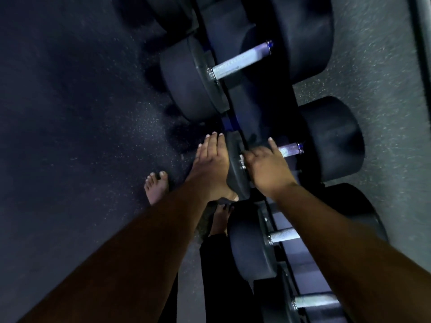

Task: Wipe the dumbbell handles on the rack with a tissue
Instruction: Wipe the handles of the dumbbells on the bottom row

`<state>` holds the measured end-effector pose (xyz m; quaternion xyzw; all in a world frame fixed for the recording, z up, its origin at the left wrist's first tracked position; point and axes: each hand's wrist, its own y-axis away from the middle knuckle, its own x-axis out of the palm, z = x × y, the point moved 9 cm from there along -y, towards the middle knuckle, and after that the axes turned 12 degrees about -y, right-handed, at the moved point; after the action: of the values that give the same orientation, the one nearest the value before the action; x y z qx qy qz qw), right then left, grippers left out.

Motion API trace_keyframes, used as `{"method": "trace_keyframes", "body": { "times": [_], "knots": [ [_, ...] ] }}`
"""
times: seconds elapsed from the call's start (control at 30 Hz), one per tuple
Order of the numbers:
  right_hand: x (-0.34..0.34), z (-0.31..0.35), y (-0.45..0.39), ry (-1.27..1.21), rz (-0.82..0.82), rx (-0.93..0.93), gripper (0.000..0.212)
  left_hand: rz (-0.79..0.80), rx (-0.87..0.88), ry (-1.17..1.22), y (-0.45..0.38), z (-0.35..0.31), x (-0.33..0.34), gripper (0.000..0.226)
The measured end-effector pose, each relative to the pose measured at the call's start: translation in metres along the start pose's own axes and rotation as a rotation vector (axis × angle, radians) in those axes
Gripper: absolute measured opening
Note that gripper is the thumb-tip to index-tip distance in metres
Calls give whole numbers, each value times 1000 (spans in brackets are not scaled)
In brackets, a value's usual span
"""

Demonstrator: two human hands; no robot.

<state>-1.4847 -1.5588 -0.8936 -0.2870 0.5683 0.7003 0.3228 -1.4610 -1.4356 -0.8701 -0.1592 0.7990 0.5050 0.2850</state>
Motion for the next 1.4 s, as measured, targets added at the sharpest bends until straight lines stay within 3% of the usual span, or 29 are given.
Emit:
{"method": "trace_keyframes", "body": {
  "times": [0.17,0.4,0.57,0.67,0.8,1.0,1.17,1.27,1.4],
  "knots": [
    [14,-8,55,42,-56,-10,61,-34,-8,8,2,0,-1,164],
    [-4,-12,5,68,-132,21,43,-33,-10,-7,2,-1,-2,165],
    [6,-30,54,72,-108,24,66,-31,-20,-3,2,0,-1,163],
    [-2,-36,24,88,-90,79,62,-22,-5,-19,2,0,-1,163],
    [-9,-40,-5,107,30,108,74,-19,-1,7,4,-1,-3,162],
    [-4,-40,47,115,-140,77,70,-34,4,11,3,1,-2,163],
    [-15,-21,2,-16,-73,-15,36,-25,11,6,3,1,-1,163],
    [-4,-4,6,-52,23,-105,57,-22,3,1,2,1,-1,163],
    [6,17,39,-120,-178,-167,63,-38,-3,-4,1,0,-1,163]
  ]
}}
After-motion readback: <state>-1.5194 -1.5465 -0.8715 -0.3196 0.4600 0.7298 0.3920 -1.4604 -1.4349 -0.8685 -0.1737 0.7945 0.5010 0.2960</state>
